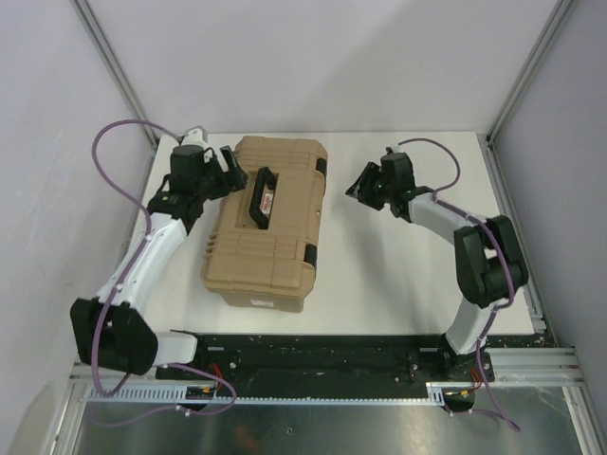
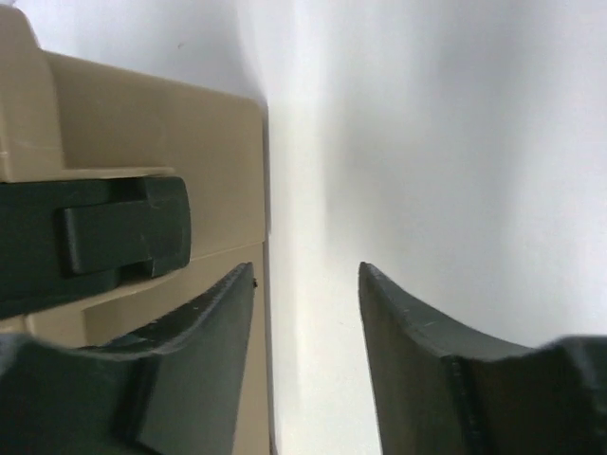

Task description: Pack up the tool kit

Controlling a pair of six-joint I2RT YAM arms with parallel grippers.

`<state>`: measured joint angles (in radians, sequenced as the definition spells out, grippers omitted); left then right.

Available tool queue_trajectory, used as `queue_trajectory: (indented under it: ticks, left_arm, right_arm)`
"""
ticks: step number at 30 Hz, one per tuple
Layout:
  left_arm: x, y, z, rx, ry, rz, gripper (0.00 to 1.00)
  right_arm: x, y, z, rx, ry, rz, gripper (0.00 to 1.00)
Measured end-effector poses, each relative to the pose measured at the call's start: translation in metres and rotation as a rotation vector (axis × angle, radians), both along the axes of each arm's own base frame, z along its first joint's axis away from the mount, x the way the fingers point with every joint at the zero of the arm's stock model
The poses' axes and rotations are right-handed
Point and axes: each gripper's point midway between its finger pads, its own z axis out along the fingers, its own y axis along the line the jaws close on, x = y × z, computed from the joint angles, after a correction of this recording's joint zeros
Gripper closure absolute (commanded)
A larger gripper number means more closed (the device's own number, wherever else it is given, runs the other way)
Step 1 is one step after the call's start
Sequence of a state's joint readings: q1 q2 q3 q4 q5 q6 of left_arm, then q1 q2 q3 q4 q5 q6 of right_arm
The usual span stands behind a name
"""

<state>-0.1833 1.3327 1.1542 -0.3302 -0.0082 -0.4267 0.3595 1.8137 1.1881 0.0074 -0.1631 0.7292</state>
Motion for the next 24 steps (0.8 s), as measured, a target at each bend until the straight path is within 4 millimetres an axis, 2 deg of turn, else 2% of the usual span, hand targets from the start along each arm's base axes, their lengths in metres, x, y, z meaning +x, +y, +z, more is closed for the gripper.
queue_trajectory:
  ticks: [2,7,9,12,14,16,20,24]
  left_arm:
    - [-0.009,0.008,0.014,0.005,-0.024,0.023,0.06]
    - [-0.037,0.025,0.064,0.003,-0.146,0.072,0.01]
    - [-0.050,0.030,0.080,0.005,-0.194,0.083,0.01]
    - [-0.072,0.039,0.094,0.014,-0.247,0.105,0.01]
    - [-0.083,0.046,0.091,0.029,-0.253,0.125,0.00]
    - [-0.092,0.053,0.079,0.051,-0.230,0.149,0.00]
    - [-0.107,0.067,0.049,0.109,-0.147,0.198,0.00]
    - [-0.121,0.078,0.038,0.157,-0.113,0.221,0.01]
  right_arm:
    - [-0.002,-0.015,0.014,-0.038,-0.019,-0.033,0.36]
    - [-0.014,-0.063,0.063,-0.142,-0.086,-0.147,0.22]
    - [-0.022,-0.082,0.082,-0.172,-0.108,-0.198,0.09]
    - [-0.039,-0.115,0.103,-0.219,-0.124,-0.294,0.02]
    - [-0.052,-0.136,0.112,-0.251,-0.125,-0.365,0.01]
    - [-0.065,-0.158,0.116,-0.287,-0.119,-0.443,0.01]
    - [-0.100,-0.202,0.112,-0.377,-0.083,-0.597,0.01]
    - [-0.128,-0.233,0.106,-0.435,-0.047,-0.706,0.01]
